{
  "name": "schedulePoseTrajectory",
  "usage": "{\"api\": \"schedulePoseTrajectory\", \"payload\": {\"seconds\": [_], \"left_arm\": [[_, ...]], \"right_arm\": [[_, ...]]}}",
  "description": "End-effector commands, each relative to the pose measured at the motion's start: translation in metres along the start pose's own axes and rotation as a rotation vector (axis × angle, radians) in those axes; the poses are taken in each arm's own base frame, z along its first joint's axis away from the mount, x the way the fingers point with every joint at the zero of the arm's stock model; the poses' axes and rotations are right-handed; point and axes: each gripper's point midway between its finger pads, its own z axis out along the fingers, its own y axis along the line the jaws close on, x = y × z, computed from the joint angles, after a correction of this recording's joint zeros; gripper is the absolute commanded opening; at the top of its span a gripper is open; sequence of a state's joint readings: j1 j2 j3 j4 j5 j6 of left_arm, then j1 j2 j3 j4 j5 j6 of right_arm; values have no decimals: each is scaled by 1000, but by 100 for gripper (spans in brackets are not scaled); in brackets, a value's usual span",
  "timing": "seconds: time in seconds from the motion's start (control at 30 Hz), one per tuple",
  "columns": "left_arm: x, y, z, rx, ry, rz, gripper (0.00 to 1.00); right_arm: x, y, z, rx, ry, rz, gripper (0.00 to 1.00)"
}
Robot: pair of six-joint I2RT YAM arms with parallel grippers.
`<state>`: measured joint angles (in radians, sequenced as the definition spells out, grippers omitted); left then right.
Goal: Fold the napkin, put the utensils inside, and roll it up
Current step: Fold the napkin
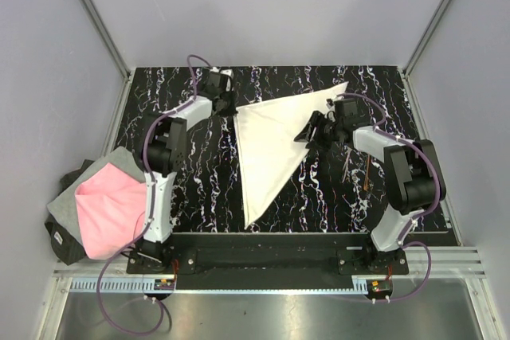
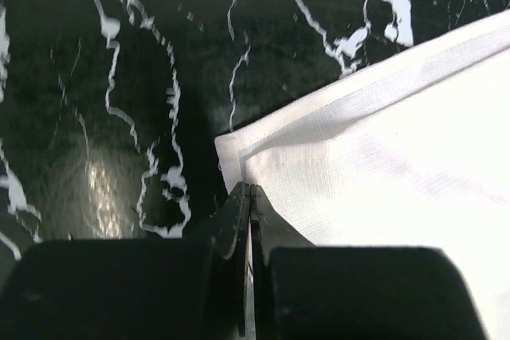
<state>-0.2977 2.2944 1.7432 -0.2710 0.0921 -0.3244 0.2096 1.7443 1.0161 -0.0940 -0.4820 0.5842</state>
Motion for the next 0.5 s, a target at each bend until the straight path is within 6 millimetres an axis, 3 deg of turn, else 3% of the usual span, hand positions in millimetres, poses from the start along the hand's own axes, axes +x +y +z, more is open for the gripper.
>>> {"api": "schedulePoseTrajectory", "payload": {"seconds": [0.0,0.07,0.1,0.17,0.23,0.27,0.3,0.37,0.4,0.47], "left_arm": [[-15,-3,-31,5,-80,-57,0],[-16,0,-43,-10,-106,-70,0],[3,8,-43,-28,-79,-77,0],[7,13,-58,-41,-95,-94,0],[31,23,-64,-61,-78,-111,0],[27,20,-77,-52,-102,-113,0],[45,26,-80,-63,-82,-120,0],[45,22,-97,-48,-106,-131,0],[60,26,-100,-52,-87,-134,0],[57,22,-116,-34,-116,-139,0]], "right_arm": [[-2,-3,10,3,-8,-4,62],[0,-2,12,1,1,-2,62],[2,-1,13,-2,6,-6,62],[3,6,12,-19,9,-26,62],[7,16,12,-36,15,-50,63],[8,20,12,-43,16,-63,63],[10,24,13,-50,20,-72,63],[18,35,16,-73,42,-92,62],[23,38,19,-81,56,-102,63],[40,49,26,-105,103,-126,63]]}}
